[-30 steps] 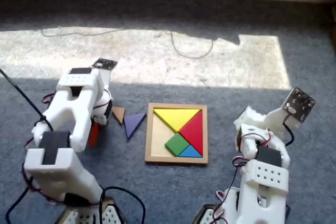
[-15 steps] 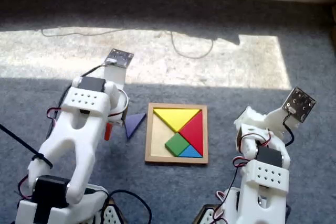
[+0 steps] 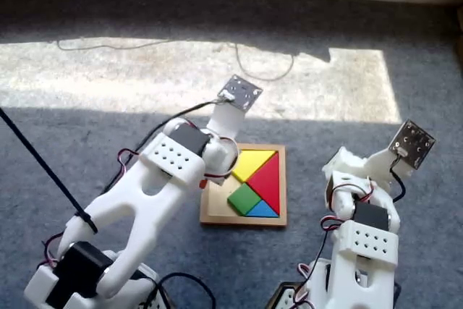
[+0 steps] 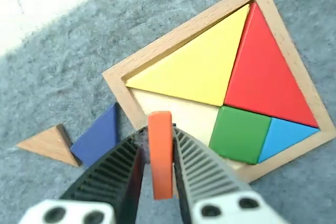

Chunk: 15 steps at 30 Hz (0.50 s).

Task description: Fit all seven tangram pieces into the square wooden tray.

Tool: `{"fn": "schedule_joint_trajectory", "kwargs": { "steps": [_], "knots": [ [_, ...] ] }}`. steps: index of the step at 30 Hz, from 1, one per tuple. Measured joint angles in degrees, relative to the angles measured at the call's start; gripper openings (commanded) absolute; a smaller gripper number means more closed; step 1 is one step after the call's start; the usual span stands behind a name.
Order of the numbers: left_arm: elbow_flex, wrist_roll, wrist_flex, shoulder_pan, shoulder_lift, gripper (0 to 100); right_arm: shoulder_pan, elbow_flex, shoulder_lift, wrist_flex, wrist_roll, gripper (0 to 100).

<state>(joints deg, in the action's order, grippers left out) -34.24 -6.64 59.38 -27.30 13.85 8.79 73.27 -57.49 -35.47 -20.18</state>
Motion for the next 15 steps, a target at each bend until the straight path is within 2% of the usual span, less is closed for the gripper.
{"fn": "schedule_joint_trajectory", "kwargs": {
  "steps": [6, 12, 15],
  "knots": [
    [-4.7, -2.7, -8.1, -1.8, 0.0, 0, 0.0, 0.0, 0.0, 0.0, 0.0, 0.6],
    [-8.5, -4.2, -12.5, -1.7, 0.0, 1, 0.0, 0.0, 0.0, 0.0, 0.0, 0.6],
    [-9.9, -4.2, -13.7, -1.6, 0.0, 11, 0.0, 0.0, 0.0, 0.0, 0.0, 0.6]
  ]
}}
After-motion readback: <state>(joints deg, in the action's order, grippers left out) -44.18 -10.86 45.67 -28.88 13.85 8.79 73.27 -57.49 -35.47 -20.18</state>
